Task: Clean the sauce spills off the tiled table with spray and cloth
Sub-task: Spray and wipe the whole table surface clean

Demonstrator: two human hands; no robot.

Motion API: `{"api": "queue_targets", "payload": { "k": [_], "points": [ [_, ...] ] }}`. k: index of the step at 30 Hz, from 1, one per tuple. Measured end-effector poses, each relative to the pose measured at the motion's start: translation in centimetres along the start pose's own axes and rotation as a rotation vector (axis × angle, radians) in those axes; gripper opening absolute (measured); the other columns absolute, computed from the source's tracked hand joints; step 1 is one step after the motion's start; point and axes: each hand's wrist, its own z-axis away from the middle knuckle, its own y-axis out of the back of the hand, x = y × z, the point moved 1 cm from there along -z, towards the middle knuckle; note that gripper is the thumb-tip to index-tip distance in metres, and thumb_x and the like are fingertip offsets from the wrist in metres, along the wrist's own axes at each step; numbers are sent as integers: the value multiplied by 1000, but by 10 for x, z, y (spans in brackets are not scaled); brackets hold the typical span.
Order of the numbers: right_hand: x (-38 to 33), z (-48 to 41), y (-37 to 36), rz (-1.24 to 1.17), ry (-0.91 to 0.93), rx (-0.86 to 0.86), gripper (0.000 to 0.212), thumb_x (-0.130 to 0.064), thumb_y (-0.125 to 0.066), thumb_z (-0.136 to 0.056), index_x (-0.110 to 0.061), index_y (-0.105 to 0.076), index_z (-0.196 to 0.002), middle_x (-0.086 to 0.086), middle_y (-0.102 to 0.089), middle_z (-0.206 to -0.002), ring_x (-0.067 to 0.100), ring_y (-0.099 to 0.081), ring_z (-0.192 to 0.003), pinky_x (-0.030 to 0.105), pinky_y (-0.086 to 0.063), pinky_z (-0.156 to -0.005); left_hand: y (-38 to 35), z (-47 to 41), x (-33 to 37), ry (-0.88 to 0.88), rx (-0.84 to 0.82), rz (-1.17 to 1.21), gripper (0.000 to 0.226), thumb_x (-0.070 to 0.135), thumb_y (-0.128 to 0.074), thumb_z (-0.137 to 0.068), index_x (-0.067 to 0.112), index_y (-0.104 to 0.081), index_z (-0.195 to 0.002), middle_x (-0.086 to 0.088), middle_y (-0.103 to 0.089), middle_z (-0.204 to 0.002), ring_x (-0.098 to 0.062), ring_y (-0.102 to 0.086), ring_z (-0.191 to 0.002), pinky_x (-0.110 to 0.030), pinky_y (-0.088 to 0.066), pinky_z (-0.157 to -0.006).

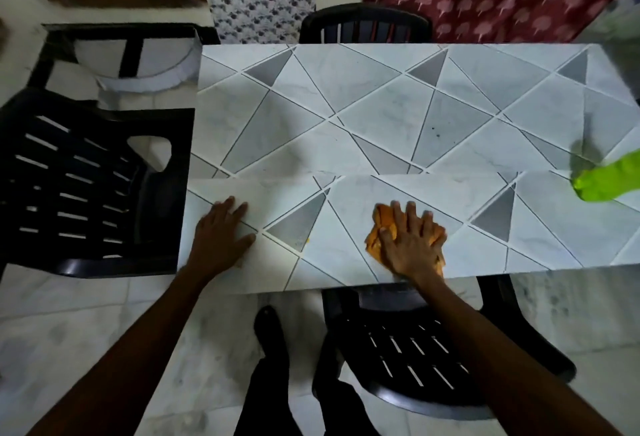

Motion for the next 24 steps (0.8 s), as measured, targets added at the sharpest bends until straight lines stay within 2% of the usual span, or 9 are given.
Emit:
{"api": "queue_targets", "payload": {
  "k": [3, 8, 12, 15, 17, 20, 22, 24],
  "points": [
    [-47, -46, 3, 11, 20, 61, 70, -65, -17, -97, -41, 7, -158, -2, 6, -169, 35, 11, -154, 70, 9, -115, 4, -9, -21, -16, -30, 6, 85, 69, -40, -79, 22, -41, -150, -11, -30, -159, -39, -28, -145, -54, -32, -113],
    [-167, -89, -3, 36, 138, 115, 71, -63, -20, -98, -36, 1, -159, 1, 0, -169, 39, 5, -154, 72, 1, -114, 3, -10, -29, -93, -4, 57, 85, 67, -41, -81, 22, -37, -152, -13, -25, -161, -40, -21, -147, -55, -26, -116],
    [-229, -24, -39, 107, 469, 106, 72, -62, -32, -95, -36, -13, -159, -1, -12, -169, 36, -8, -154, 68, -8, -116, 2, -7, -28, -85, 18, 86, 83, 70, -40, -82, 24, -36, -152, -11, -25, -161, -38, -21, -148, -56, -24, -117],
    [-195, 42, -56, 107, 601, 87, 69, -61, -40, -94, -37, -25, -157, -3, -16, -168, 32, -11, -154, 64, -18, -114, 5, -5, -26, -90, 26, 84, 81, 71, -38, -84, 26, -36, -152, -10, -26, -161, -36, -21, -148, -55, -23, -117],
    [-154, 62, -57, 138, 545, 96, 65, -61, -41, -94, -39, -31, -155, -4, -17, -168, 31, -13, -154, 63, -21, -114, 4, -4, -25, -84, 30, 90, 79, 69, -39, -85, 27, -36, -152, -9, -26, -161, -37, -21, -148, -54, -21, -118],
    [-122, 32, -39, 190, 272, 110, 69, -65, -31, -93, -44, -18, -157, -6, -14, -168, 32, -13, -154, 64, -15, -117, -1, -5, -28, -83, 25, 66, 76, 66, -41, -86, 28, -36, -152, -8, -26, -162, -36, -21, -147, -52, -20, -117],
    [-137, -7, -29, 112, 64, 146, 71, -67, -25, -94, -42, -8, -158, -3, -7, -169, 34, -6, -154, 67, -7, -117, -3, -5, -30, -98, 33, 42, 74, 66, -44, -87, 29, -38, -151, -8, -27, -161, -36, -24, -147, -52, -23, -116],
    [-170, -35, -27, 21, -49, 154, 74, -68, -25, -95, -39, -5, -159, 0, -4, -169, 37, 0, -154, 70, -1, -116, 0, -3, -31, -113, 58, 31, 73, 64, -51, -85, 29, -42, -148, -7, -33, -158, -34, -29, -145, -51, -27, -113]
  ]
}}
